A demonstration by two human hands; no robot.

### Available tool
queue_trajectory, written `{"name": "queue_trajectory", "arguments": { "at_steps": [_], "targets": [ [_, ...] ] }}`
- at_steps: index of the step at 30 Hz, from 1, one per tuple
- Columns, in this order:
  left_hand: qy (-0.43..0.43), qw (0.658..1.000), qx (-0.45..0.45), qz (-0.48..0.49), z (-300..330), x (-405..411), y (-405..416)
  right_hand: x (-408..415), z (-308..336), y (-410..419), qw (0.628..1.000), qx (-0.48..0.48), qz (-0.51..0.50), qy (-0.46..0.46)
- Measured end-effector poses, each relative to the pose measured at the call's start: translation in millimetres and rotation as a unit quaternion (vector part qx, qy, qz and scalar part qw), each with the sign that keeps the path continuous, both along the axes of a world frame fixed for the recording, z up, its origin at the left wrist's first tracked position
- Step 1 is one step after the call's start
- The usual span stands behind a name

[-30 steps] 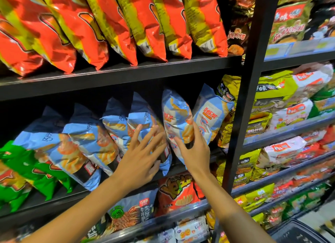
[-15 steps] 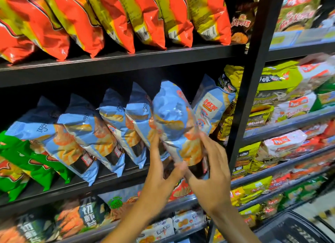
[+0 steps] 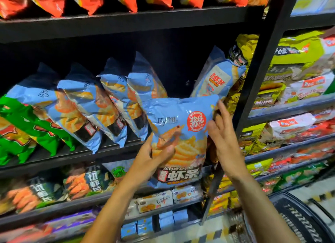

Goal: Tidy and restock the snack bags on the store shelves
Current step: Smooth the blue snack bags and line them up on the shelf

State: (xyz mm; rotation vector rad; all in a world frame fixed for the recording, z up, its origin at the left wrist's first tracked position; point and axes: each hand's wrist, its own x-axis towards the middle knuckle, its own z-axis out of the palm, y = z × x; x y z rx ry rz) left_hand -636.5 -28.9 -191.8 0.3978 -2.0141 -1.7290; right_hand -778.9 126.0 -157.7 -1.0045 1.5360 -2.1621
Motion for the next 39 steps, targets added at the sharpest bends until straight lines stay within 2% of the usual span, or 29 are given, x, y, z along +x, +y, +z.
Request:
{"name": "queue_trajectory", "arguments": {
  "at_steps": [2, 3, 7, 11, 14, 18, 23, 28, 36, 39],
  "targets": [
    [-0.018, 0.999, 0.022, -0.037, -3.0, 5.6, 8.7, 3.1, 1.6, -0.5, 0.999, 0.02, 0.039, -0.022],
    [-0.02, 0.998, 0.032, -0.048, -6.2, 8.0, 11.7, 4.7, -1.3, -0.1, 0.999, 0.023, 0.028, -0.02],
    [0.038, 0.996, 0.082, -0.007, -10.7, 11.8, 21.8, 9.3, -18.6, 2.4, 0.999, 0.011, -0.022, -0.024],
    [0.109, 0.981, 0.115, 0.113, -3.0, 5.6, 42.8, 11.5, -32.0, 9.9, 0.999, 0.033, 0.016, -0.027],
    [0.116, 0.97, 0.106, 0.185, -4.1, 2.6, 57.1, 9.1, -35.7, 19.7, 0.997, 0.049, 0.055, -0.026],
    [0.109, 0.96, 0.1, 0.236, -19.3, 3.5, 72.8, 3.6, -40.8, 31.9, 0.996, 0.002, 0.062, -0.061],
    [0.088, 0.963, 0.092, 0.237, -26.0, 8.2, 84.1, -5.3, -46.3, 40.9, 0.998, 0.024, 0.05, -0.042],
    [0.061, 0.985, 0.062, 0.147, -25.2, 25.4, 83.2, -3.7, -55.8, 43.2, 0.998, 0.012, 0.05, -0.022],
    [0.119, 0.975, 0.097, 0.161, -25.9, 26.6, 82.0, 0.5, -66.2, 33.6, 0.998, -0.028, 0.047, -0.002],
    [0.144, 0.974, 0.112, 0.138, -29.2, 23.5, 80.0, -2.0, -70.0, 36.1, 0.998, -0.031, 0.059, -0.002]
  ]
}}
